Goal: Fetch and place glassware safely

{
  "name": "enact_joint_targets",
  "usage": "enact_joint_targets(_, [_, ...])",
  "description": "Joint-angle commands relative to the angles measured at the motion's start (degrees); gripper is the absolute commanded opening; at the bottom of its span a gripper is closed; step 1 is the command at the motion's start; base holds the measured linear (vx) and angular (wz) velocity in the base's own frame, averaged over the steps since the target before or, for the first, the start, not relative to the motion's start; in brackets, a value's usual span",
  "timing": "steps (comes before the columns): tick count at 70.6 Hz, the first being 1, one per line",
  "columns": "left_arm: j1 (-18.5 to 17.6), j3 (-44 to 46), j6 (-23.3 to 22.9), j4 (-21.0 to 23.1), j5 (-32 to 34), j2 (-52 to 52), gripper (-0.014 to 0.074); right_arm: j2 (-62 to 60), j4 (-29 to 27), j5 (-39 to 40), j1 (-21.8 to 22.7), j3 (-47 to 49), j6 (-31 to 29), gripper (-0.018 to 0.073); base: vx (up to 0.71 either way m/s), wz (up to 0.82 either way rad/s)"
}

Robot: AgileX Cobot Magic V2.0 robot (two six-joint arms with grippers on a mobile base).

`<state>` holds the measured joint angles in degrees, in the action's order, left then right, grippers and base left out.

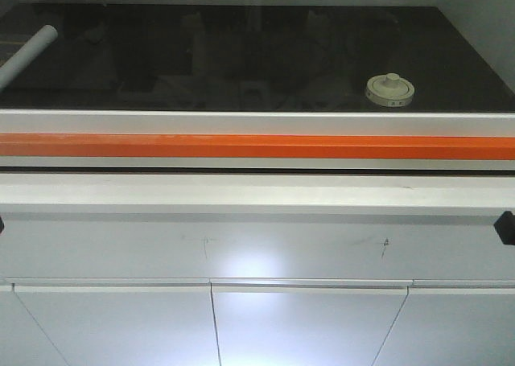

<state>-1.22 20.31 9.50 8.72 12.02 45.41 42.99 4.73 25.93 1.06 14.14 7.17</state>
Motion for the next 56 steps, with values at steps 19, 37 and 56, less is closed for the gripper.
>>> enact_joint_targets(19, [-1.44, -9.18, -8.23, -10.65, 27.08, 2.43, -0.0007, 5.59, 5.09, 16.01, -0.16, -4.86, -0.42, -0.0004, 0.0, 0.0])
enact_joint_targets(37, [-1.44, -9.18, -9.5, -10.61, 33.79, 12.22, -0.0007, 16.75, 5.23, 25.12, -0.16, -4.86, -0.67, -0.0004, 0.0, 0.0])
enact_joint_targets(56, [-1.44, -8.72, -9.5, -10.61, 41.12, 20.75, -0.0007, 28.85, 5.05, 35.99, -0.16, -4.59, -4.83, -0.0004, 0.0, 0.0])
